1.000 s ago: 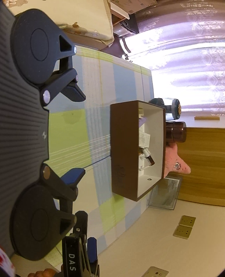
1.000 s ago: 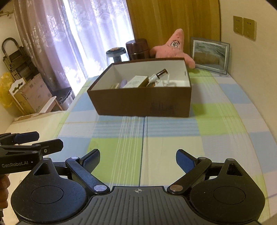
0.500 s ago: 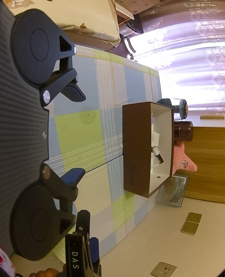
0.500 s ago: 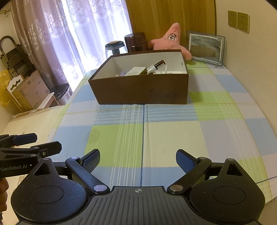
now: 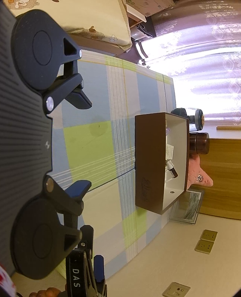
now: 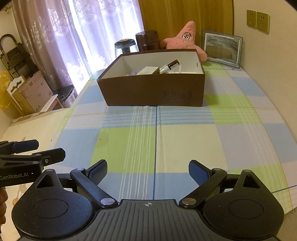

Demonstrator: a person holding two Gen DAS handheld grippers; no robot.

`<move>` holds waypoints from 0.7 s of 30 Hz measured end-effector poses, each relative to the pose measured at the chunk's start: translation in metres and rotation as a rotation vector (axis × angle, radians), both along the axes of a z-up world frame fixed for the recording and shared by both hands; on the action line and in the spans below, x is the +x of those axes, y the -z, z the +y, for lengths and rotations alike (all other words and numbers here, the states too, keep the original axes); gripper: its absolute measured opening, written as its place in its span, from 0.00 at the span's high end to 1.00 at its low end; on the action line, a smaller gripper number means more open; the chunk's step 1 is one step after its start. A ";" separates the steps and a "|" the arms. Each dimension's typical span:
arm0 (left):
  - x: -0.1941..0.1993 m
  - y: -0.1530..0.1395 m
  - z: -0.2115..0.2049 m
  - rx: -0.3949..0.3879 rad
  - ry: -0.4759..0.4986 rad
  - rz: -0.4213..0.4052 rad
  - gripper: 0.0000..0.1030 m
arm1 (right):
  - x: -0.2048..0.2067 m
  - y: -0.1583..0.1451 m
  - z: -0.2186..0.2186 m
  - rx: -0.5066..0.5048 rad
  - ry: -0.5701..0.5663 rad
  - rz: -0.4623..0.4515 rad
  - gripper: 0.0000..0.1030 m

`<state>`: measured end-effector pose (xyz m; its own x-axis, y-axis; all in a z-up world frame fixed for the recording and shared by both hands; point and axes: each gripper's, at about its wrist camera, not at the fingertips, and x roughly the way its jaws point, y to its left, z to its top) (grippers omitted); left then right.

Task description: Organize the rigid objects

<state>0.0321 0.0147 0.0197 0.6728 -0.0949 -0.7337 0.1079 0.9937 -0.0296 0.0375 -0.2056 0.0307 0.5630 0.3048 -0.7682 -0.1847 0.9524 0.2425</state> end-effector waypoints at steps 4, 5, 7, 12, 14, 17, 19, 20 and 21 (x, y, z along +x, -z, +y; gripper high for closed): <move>0.000 0.000 0.000 0.000 -0.001 0.000 0.21 | 0.000 0.001 0.000 -0.001 -0.001 0.002 0.11; 0.000 0.000 0.000 0.001 -0.001 0.000 0.21 | 0.001 0.001 0.000 -0.001 -0.001 0.002 0.11; 0.000 0.000 0.000 0.002 0.000 0.000 0.21 | 0.000 0.001 0.001 -0.002 -0.003 0.003 0.11; -0.001 0.001 0.000 0.002 -0.004 0.003 0.21 | 0.000 0.004 0.002 -0.004 -0.008 0.008 0.11; -0.001 0.002 0.000 0.001 -0.003 0.003 0.21 | 0.001 0.004 0.002 -0.004 -0.008 0.010 0.11; -0.001 0.002 0.000 -0.001 -0.004 0.002 0.21 | 0.002 0.004 0.003 -0.008 -0.010 0.014 0.11; 0.000 0.003 0.001 0.002 -0.003 0.002 0.21 | 0.003 0.005 0.003 -0.010 -0.011 0.017 0.11; 0.000 0.003 0.001 0.001 -0.004 0.004 0.21 | 0.003 0.006 0.003 -0.011 -0.012 0.018 0.11; 0.000 0.003 0.001 -0.002 -0.003 0.008 0.21 | 0.004 0.006 0.003 -0.011 -0.013 0.019 0.11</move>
